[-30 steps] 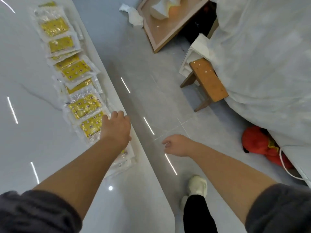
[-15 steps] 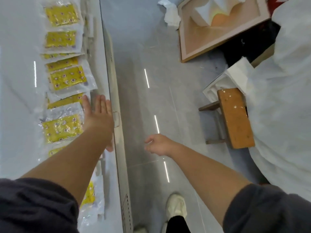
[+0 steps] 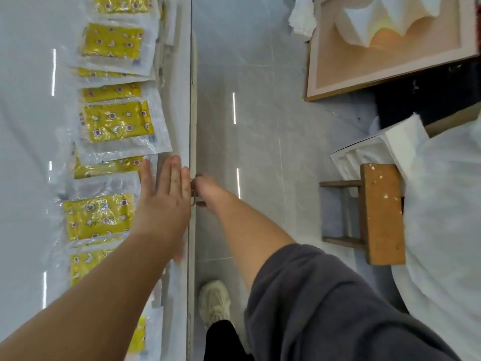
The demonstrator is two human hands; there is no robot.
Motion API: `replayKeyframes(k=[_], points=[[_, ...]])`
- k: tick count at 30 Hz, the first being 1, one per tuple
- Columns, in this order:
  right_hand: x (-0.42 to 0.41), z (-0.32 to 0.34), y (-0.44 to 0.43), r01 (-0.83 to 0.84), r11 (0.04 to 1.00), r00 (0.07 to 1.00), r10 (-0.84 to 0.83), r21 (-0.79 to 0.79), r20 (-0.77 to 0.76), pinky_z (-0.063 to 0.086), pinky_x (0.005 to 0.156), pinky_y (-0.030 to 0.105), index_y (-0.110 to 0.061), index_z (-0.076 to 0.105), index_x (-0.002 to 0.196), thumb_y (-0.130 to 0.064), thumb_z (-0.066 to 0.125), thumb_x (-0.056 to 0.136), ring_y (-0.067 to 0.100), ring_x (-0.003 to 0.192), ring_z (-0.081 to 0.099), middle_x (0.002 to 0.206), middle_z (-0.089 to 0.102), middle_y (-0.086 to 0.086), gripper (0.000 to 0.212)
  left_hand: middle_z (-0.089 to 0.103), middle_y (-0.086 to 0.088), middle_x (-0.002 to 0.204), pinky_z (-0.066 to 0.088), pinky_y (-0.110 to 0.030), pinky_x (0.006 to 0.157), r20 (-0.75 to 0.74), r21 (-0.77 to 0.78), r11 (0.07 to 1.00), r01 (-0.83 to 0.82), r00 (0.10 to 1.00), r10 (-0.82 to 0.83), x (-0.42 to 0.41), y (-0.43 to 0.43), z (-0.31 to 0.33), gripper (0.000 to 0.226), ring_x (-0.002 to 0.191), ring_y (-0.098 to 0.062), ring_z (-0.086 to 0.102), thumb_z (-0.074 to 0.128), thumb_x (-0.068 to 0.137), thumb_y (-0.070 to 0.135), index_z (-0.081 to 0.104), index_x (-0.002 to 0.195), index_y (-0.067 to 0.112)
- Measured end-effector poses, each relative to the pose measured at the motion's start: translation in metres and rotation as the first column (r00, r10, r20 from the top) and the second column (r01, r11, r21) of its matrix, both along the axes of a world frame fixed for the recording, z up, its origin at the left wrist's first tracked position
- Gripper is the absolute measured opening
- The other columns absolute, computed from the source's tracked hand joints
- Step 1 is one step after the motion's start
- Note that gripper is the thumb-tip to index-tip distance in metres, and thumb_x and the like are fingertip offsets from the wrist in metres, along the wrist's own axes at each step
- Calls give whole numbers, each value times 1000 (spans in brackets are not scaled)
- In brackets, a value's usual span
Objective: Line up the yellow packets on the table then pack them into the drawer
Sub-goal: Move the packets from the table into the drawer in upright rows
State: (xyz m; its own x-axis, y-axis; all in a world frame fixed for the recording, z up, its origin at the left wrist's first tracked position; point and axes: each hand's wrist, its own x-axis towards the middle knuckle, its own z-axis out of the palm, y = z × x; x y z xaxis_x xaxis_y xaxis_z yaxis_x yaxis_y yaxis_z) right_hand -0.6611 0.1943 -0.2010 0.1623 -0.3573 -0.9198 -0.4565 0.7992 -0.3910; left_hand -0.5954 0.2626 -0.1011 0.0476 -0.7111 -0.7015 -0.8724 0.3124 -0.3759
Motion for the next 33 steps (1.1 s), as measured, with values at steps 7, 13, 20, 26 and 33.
replayKeyframes(k=[7,13,20,26,33], points=[[-22,3,1,36,998,999,-36,-47,12,45,82,32,-10,54,129,-51,32,100,25,103,59,116,62,11,55,-27,-39,147,-8,-73,106,-43,7,1000,15,999,-15,2,1,5,147,140,-51,-20,70,68,67,-32,134,-16],[-85,13,1,163,987,987,-162,-14,22,39,104,48,-43,33,145,-98,38,57,19,129,45,146,43,-8,104,-21,-40,148,-5,-73,106,-25,7,999,32,999,-32,-3,0,11,129,139,-54,-16,68,80,52,-25,137,-17],[-106,42,5,-218,949,966,177,-226,-191,51,76,27,-27,22,151,-23,57,92,20,104,57,139,49,2,68,-18,-42,148,-12,-73,102,35,6,999,38,999,-38,-10,0,14,118,140,-55,-14,62,86,47,-22,138,-18],[-133,46,-5,-231,956,956,189,-180,-223,47,54,22,-31,22,150,-14,50,92,11,80,56,128,53,1,67,-19,-40,148,-11,-72,105,63,8,999,33,997,-33,-11,-2,13,120,141,-52,-14,62,86,48,-24,136,-19],[-171,48,-13,-196,975,963,172,-104,-208,57,72,38,-35,32,143,-8,49,89,22,97,60,116,58,-1,63,-22,-42,146,-10,-71,107,91,21,1000,16,996,-18,-19,0,11,123,140,-53,-15,62,85,51,-25,135,-20]])
